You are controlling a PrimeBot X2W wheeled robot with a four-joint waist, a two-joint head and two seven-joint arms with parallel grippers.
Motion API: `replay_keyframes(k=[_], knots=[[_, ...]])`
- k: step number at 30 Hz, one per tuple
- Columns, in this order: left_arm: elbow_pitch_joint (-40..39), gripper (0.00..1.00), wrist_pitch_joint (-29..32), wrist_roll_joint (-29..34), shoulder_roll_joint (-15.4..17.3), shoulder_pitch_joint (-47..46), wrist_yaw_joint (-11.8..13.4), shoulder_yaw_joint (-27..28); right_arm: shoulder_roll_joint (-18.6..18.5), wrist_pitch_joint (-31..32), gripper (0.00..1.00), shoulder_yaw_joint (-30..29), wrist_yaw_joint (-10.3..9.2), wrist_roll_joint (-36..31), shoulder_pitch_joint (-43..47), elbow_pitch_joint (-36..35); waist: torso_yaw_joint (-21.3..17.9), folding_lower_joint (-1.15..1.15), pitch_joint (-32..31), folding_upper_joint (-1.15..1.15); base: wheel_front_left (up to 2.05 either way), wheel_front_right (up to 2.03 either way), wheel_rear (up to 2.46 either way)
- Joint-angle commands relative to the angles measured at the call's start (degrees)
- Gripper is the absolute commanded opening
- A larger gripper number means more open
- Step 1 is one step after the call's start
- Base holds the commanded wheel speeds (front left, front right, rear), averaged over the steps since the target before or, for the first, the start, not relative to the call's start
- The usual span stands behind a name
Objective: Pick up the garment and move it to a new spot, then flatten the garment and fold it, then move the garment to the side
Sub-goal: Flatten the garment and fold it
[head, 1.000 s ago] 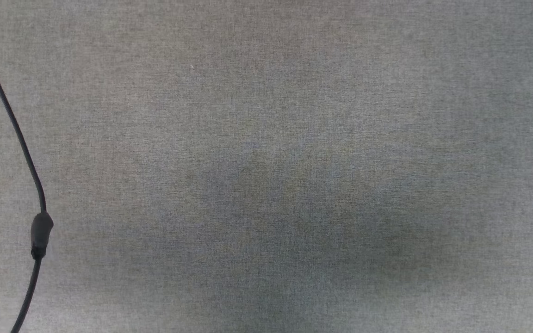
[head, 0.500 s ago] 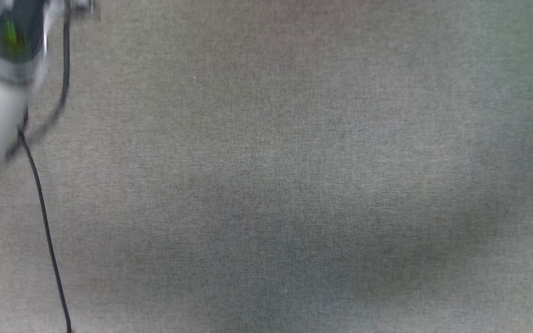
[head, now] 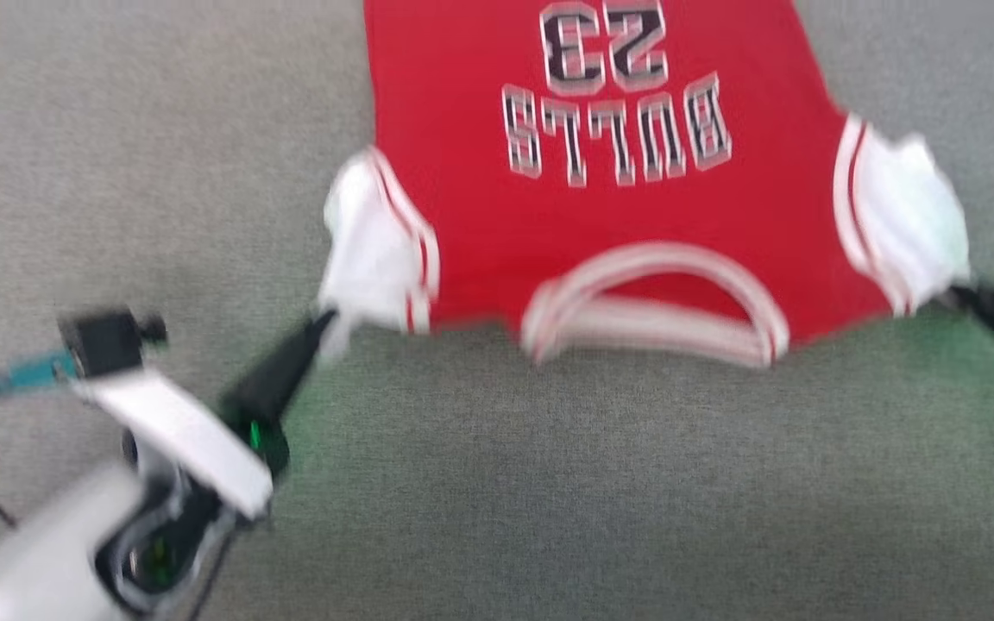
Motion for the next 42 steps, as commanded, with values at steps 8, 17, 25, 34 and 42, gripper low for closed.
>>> replay_keyframes(k=[8, 17, 25, 34, 42], knots=[[-7.6, 0.0, -1.1, 3.0, 5.0, 11.5, 0.1, -1.6, 0.5, 6.2, 0.0, -12.0, -0.01, -1.1, 22.2, -12.6, 0.3, 0.0, -2.9, 0.0, 0.0, 0.0, 0.0], [-14.9, 0.0, -1.3, 2.8, 11.9, 20.0, 0.1, -1.6, 7.4, 16.3, 0.0, -24.9, -0.01, -4.6, 40.3, -27.0, 0.3, 0.0, -2.6, 0.0, 0.0, 0.0, 0.0], [-11.0, 0.0, 0.5, 3.6, 8.3, 17.8, 0.1, -1.7, 13.2, 20.9, 0.0, -26.7, -0.01, -9.7, 40.3, -30.1, 0.5, 0.0, -1.5, 0.0, 0.0, 0.0, 0.0], [-2.8, 0.0, 2.3, 4.8, 3.4, 14.5, 0.1, -3.4, 15.4, 22.9, 0.0, -19.6, -0.01, -15.6, 34.1, -21.9, 0.7, 0.0, -0.5, 0.0, 0.0, 0.0, 0.0], [-1.2, 0.0, 2.1, 4.8, 2.4, 13.9, 0.1, -4.0, 15.9, 20.3, 1.0, -16.3, -0.01, -17.5, 32.3, -19.8, 0.5, 0.0, 0.2, 0.0, 0.0, 0.0, 0.0]])
